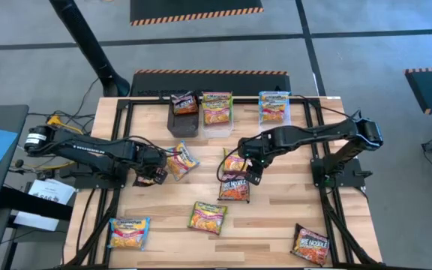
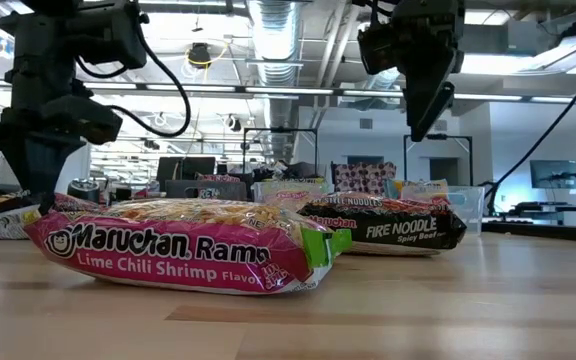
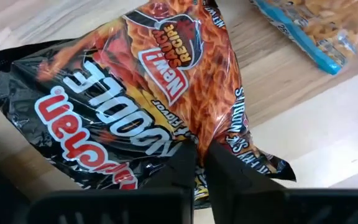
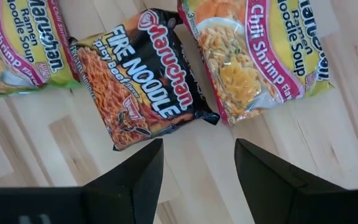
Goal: Sort Maruchan noodles
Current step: Put the black noodle pack into the black bin
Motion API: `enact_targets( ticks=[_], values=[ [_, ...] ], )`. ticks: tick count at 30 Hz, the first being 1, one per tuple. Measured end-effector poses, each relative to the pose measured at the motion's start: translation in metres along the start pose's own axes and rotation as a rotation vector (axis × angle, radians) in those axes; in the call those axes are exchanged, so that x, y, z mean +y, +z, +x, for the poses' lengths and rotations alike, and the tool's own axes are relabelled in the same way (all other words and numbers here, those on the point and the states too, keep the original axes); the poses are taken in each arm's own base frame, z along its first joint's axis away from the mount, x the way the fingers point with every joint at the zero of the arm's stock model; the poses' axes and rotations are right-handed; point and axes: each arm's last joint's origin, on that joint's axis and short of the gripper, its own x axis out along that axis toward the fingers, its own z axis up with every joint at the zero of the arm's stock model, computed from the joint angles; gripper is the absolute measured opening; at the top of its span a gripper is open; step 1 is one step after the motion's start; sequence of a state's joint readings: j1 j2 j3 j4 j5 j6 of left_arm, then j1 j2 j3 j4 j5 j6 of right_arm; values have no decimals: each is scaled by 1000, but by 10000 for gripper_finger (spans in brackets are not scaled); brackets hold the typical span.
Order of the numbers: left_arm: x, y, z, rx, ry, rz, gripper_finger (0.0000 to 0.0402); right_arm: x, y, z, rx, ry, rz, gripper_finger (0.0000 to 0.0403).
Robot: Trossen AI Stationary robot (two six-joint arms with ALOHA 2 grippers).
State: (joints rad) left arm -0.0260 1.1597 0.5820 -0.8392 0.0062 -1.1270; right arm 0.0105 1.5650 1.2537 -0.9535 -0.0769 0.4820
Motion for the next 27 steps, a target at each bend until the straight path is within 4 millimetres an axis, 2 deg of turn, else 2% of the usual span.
enact_targets(
  ticks=[15,23,27],
  values=[
    [-25,-15,-52,-58,-86,134,2,0,1,0,-23,-21,-1,222],
    [-29,-21,-81,-107,-34,161,1,0,3,0,-36,-15,-3,222],
    [-33,-18,-100,-198,-26,190,0,0,3,0,-38,-14,-3,222]
  ],
)
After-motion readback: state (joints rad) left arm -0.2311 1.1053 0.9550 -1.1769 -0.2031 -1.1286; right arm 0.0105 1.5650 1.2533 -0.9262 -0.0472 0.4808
